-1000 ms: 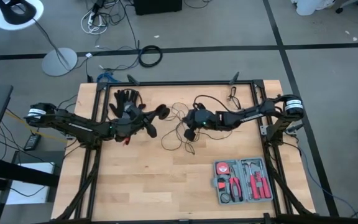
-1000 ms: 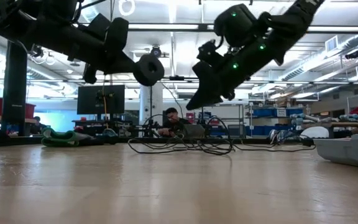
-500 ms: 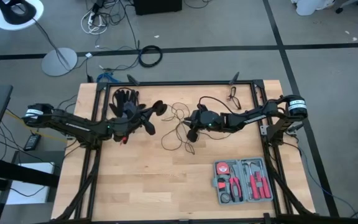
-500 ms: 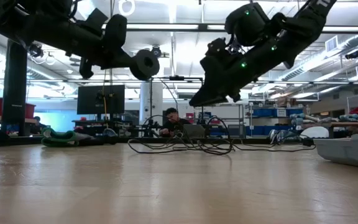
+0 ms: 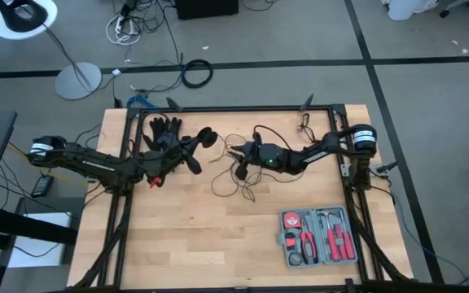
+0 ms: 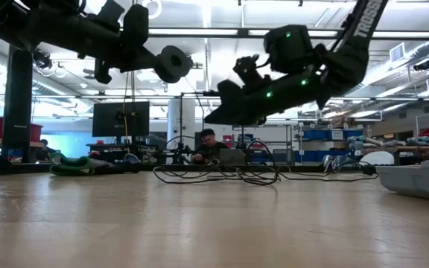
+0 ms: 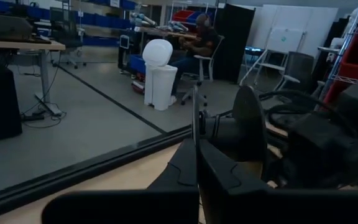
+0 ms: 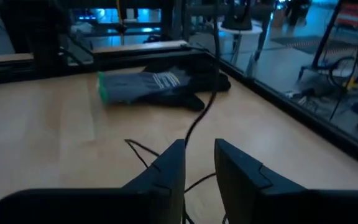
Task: Coil cords
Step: Coil the black wire
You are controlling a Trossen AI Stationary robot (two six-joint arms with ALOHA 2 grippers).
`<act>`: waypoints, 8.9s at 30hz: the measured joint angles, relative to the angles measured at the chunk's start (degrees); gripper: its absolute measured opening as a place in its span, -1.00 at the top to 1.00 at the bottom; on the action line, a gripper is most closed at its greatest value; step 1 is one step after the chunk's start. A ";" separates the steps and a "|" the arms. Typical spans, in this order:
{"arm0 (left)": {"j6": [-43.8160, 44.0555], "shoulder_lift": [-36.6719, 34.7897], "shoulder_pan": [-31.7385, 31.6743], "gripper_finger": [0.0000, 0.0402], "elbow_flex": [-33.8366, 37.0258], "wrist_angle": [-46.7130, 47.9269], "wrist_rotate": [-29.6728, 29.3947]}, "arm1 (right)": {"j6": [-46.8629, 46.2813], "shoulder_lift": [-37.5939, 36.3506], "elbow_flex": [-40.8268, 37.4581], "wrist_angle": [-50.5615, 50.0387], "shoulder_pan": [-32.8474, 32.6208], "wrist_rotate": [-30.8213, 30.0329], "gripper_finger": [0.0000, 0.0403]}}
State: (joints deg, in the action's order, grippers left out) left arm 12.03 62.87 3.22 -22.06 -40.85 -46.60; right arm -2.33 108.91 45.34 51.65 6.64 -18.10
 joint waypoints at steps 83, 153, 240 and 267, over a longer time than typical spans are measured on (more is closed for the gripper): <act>6.62 9.97 -1.40 1.00 0.00 12.79 12.46 | 7.70 0.46 26.32 -37.83 0.52 38.37 1.00; 12.07 1.84 -0.11 1.00 2.84 10.30 -0.03 | -7.50 -8.29 -13.34 2.23 -1.64 14.27 0.82; 6.43 7.67 -0.59 1.00 2.49 9.35 3.95 | 8.09 5.42 24.14 -22.87 -1.47 17.81 1.00; 9.19 6.38 -0.52 1.00 2.48 2.97 5.88 | 1.13 -4.73 17.26 -47.37 2.49 14.50 0.83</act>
State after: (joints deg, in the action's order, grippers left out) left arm 21.22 69.25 2.70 -19.59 -37.88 -40.72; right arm -1.20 104.18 62.60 4.29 9.13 -3.60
